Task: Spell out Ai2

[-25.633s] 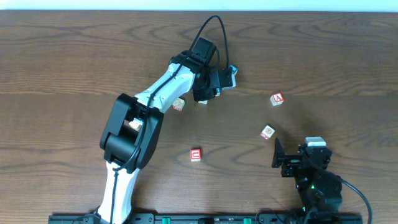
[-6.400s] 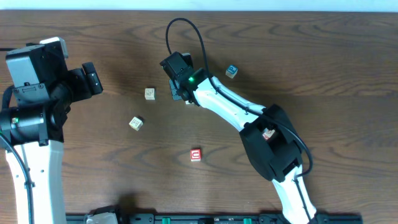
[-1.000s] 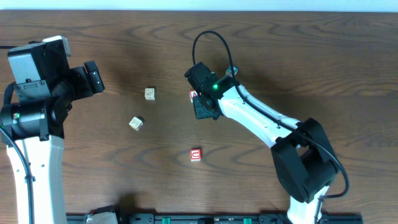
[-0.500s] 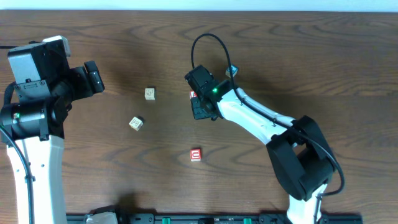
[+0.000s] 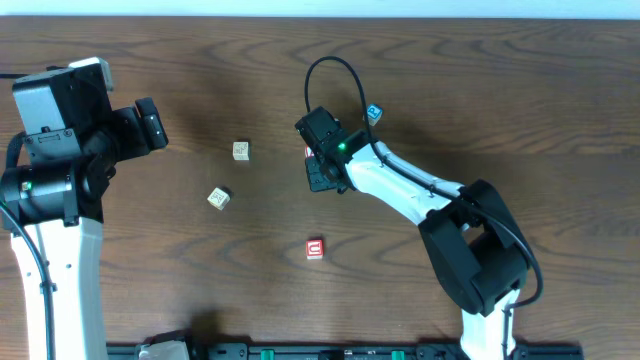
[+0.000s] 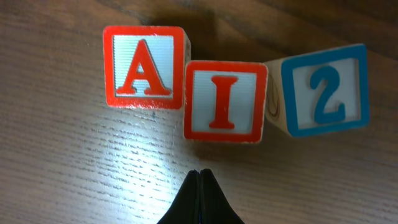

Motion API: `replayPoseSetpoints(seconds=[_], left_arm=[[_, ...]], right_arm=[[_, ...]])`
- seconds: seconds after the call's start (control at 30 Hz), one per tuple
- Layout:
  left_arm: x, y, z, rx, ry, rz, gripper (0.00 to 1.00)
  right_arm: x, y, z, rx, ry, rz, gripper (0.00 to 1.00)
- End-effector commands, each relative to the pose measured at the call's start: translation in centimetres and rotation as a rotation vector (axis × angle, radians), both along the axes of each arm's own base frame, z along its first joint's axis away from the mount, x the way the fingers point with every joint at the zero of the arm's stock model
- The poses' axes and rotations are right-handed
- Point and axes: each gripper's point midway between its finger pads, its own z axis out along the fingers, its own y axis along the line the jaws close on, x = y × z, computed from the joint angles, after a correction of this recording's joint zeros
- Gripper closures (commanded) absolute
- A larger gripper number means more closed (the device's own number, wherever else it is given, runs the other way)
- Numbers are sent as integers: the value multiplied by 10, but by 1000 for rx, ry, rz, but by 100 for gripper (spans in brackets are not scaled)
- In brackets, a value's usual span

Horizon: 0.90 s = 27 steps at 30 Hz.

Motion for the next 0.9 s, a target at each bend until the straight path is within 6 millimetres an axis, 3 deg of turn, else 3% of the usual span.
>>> replayPoseSetpoints(seconds=[0.0,0.87], left_arm=[[2,2,4,-1,-7,6,5],[2,2,4,-1,-7,6,5]], right_arm=[[6,-8,-5,-35,-22,-3,99],[23,-4,2,-18,-95,-12,99]])
